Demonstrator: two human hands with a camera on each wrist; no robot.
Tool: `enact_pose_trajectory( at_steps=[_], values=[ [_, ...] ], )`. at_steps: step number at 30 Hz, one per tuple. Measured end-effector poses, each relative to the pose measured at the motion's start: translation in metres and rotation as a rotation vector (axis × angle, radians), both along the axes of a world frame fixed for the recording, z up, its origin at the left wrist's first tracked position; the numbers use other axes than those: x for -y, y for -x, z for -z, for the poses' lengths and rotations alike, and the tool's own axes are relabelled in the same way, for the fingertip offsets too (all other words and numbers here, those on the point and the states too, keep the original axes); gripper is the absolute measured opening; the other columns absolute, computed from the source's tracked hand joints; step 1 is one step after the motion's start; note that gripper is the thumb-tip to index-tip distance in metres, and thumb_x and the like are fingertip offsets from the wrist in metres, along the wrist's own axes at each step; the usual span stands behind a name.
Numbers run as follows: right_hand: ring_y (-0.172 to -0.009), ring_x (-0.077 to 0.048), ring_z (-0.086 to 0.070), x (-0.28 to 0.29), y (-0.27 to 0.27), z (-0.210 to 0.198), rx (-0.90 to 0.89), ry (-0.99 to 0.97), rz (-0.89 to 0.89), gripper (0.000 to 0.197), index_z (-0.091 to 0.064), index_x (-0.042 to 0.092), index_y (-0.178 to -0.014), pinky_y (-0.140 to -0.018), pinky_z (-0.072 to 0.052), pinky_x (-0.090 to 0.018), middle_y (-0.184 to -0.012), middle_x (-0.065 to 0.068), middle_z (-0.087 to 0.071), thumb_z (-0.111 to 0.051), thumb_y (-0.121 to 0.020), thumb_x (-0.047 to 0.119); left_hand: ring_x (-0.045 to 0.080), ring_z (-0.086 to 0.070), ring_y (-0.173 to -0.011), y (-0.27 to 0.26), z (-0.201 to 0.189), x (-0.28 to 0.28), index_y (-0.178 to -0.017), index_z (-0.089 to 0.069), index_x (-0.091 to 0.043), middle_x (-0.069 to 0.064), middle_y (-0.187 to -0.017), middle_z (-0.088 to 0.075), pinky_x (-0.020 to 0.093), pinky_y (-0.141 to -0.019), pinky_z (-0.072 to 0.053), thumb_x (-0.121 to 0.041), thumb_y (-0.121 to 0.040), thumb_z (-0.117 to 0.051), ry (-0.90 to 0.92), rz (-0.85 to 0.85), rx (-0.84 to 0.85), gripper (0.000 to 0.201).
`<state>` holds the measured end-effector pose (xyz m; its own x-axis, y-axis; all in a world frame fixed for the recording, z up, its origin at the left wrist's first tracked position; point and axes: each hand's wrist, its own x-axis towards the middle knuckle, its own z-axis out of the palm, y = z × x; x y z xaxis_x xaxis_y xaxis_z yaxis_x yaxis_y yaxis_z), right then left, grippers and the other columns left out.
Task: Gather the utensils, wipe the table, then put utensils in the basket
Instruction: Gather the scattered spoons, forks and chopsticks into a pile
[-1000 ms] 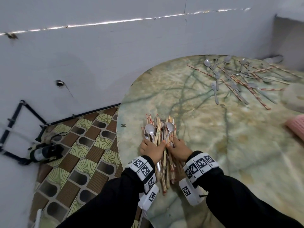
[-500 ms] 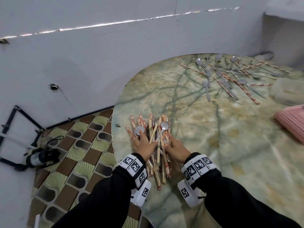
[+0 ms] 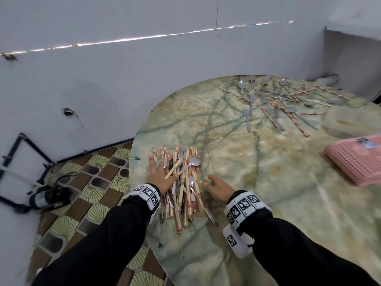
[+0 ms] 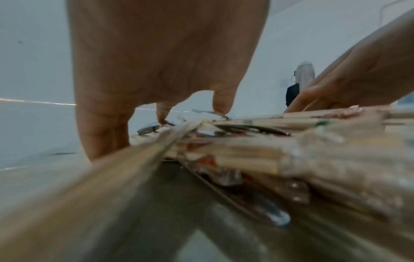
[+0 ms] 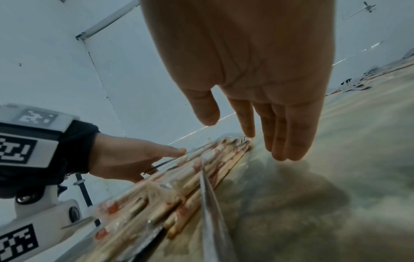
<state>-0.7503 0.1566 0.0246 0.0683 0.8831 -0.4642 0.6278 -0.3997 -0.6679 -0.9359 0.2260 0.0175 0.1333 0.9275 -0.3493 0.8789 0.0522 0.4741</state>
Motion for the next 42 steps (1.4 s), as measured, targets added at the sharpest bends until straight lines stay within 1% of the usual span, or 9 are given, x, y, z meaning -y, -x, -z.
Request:
enact_pose_trajectory(
  at_steps=[3, 8, 13, 17, 20, 25, 30, 35, 42],
  values=[
    [-0.138, -0.025, -0.032, 0.003, -0.006, 0.002, -0.001, 0.021, -0.019, 0.053, -0.024, 0.004, -0.145, -0.113, -0.027, -0.031, -0.151, -0.013, -0.029, -0.038, -0.100, 0.028, 0.029, -0.008, -0.145, 0.000, 0.001, 0.000, -0.149, -0.001, -0.021, 0.007, -0.152, 0.030, 0.040, -0.117, -0.018, -0.050, -0.091, -0.045, -0.008, -0.007, -0.005, 0.079],
    [-0.131, -0.025, -0.041, 0.009, -0.007, 0.001, 0.034, 0.050, -0.091, 0.051, -0.029, 0.006, -0.143, -0.106, -0.032, -0.029, -0.146, -0.012, -0.038, -0.039, -0.099, 0.030, 0.032, -0.002, -0.145, -0.005, 0.006, 0.004, -0.149, 0.001, -0.021, 0.009, -0.150, 0.033, 0.045, -0.118, -0.015, -0.052, -0.092, -0.042, -0.006, -0.016, -0.008, 0.078],
    [-0.136, -0.022, -0.035, 0.018, -0.021, -0.005, 0.097, 0.010, -0.117, 0.050, -0.028, 0.009, -0.144, -0.109, -0.027, -0.027, -0.150, -0.008, -0.033, -0.039, -0.099, 0.027, 0.037, -0.006, -0.144, -0.010, 0.000, 0.011, -0.150, -0.002, -0.022, 0.008, -0.152, 0.028, 0.049, -0.117, -0.016, -0.055, -0.092, -0.036, -0.059, -0.045, -0.060, 0.075],
    [-0.137, -0.021, -0.034, 0.027, -0.046, -0.013, 0.190, -0.046, -0.146, 0.049, -0.030, 0.011, -0.144, -0.108, -0.025, -0.024, -0.151, -0.008, -0.031, -0.040, -0.098, 0.024, 0.033, -0.003, -0.145, -0.027, -0.018, 0.023, -0.149, -0.006, -0.023, 0.006, -0.156, 0.019, 0.051, -0.116, -0.012, -0.053, -0.095, -0.030, -0.193, -0.048, -0.120, 0.067],
    [-0.138, -0.025, -0.031, 0.031, -0.067, -0.022, 0.275, -0.072, -0.219, 0.049, -0.028, 0.010, -0.145, -0.110, -0.024, -0.028, -0.151, -0.011, -0.029, -0.039, -0.099, 0.021, 0.029, 0.001, -0.145, -0.054, -0.035, 0.034, -0.149, -0.012, -0.021, 0.005, -0.158, 0.005, 0.049, -0.117, -0.008, -0.047, -0.097, -0.029, -0.291, 0.000, -0.101, 0.061],
    [-0.139, -0.025, -0.029, 0.036, -0.098, -0.036, 0.399, -0.129, -0.328, 0.051, -0.025, 0.008, -0.146, -0.112, -0.022, -0.030, -0.151, -0.012, -0.028, -0.039, -0.099, 0.021, 0.029, -0.012, -0.143, -0.108, -0.059, 0.050, -0.143, -0.032, -0.022, 0.008, -0.155, -0.019, 0.044, -0.117, -0.012, -0.040, -0.095, -0.038, -0.434, 0.262, -0.180, 0.051],
    [-0.139, -0.025, -0.028, 0.045, -0.118, -0.049, 0.469, -0.137, -0.370, 0.052, -0.025, 0.008, -0.146, -0.111, -0.023, -0.031, -0.152, -0.011, -0.026, -0.040, -0.098, 0.023, 0.025, -0.012, -0.144, -0.152, -0.077, 0.076, -0.144, -0.031, -0.021, 0.005, -0.155, -0.021, 0.039, -0.118, -0.012, -0.037, -0.097, -0.039, -0.396, 0.396, -0.188, 0.051],
    [-0.137, -0.026, -0.031, 0.052, -0.131, -0.052, 0.510, -0.132, -0.340, 0.052, -0.028, 0.006, -0.144, -0.110, -0.025, -0.031, -0.149, -0.013, -0.030, -0.042, -0.097, 0.022, 0.025, -0.022, -0.140, -0.172, -0.072, 0.086, -0.145, -0.029, -0.015, 0.008, -0.152, -0.028, 0.037, -0.115, -0.020, -0.035, -0.097, -0.038, -0.291, 0.484, -0.203, 0.052],
    [-0.132, -0.028, -0.036, 0.063, -0.149, -0.051, 0.547, -0.065, -0.291, 0.051, -0.034, 0.007, -0.141, -0.108, -0.032, -0.035, -0.145, -0.014, -0.035, -0.045, -0.095, 0.025, 0.026, -0.032, -0.137, -0.181, -0.071, 0.089, -0.142, -0.033, -0.012, 0.010, -0.148, -0.035, 0.039, -0.112, -0.030, -0.035, -0.096, -0.041, -0.186, 0.504, -0.218, 0.052]
  ],
)
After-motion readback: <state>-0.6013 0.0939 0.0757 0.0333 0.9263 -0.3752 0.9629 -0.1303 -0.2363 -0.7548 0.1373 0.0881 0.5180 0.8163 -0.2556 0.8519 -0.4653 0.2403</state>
